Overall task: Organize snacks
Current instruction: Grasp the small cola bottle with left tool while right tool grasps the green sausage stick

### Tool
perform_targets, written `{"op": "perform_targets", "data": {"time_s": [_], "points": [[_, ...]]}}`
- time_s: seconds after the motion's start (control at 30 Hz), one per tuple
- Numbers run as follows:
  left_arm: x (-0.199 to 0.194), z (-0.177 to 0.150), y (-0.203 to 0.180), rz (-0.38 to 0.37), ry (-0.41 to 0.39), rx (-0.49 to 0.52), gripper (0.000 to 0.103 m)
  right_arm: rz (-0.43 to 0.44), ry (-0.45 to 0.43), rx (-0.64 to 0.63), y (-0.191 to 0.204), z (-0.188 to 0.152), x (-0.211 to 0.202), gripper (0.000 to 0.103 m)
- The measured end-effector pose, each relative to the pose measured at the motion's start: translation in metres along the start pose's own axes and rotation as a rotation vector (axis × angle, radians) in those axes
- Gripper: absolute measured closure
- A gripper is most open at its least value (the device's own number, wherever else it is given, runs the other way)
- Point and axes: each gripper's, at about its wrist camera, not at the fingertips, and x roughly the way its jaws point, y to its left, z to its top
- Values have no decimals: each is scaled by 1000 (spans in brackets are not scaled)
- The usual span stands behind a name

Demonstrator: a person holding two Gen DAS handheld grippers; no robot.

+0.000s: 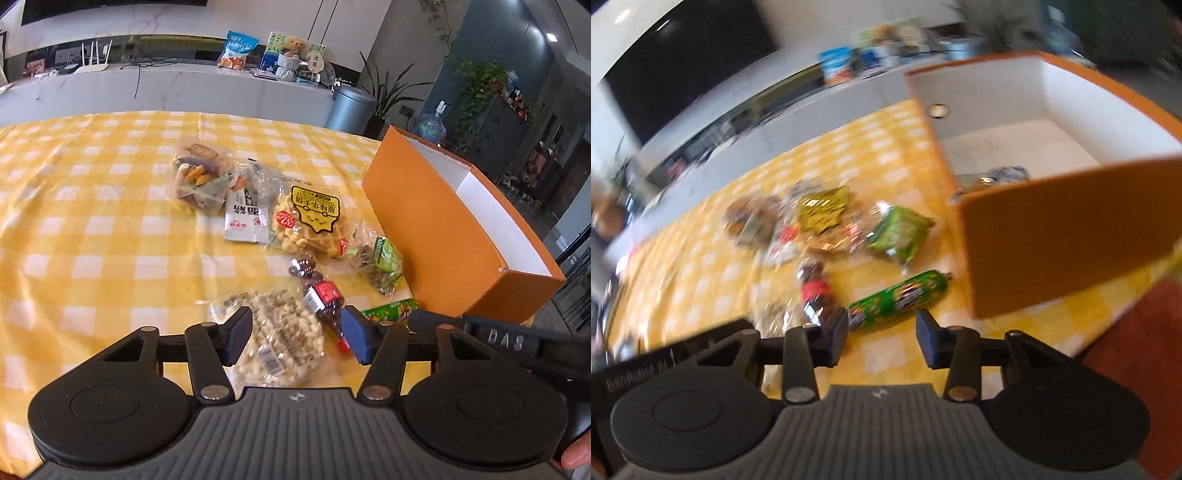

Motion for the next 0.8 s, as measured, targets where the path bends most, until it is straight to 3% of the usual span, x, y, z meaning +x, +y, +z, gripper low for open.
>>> {"op": "perform_targets", "data": {"time_s": [0.17,0.4,0.63,0.8], "points": [[15,12,-5,14,26,-8,38,-21,15,194,-8,8,13,62],[28,19,-4,31,50,-18,40,-74,51,306,-9,10,33,62],[39,25,-6,29,77,-4,40,-121,52,285,-2,14,48,62],[43,29,-8,18,83,-1,40,-119,55,216,0,14,49,69]]}}
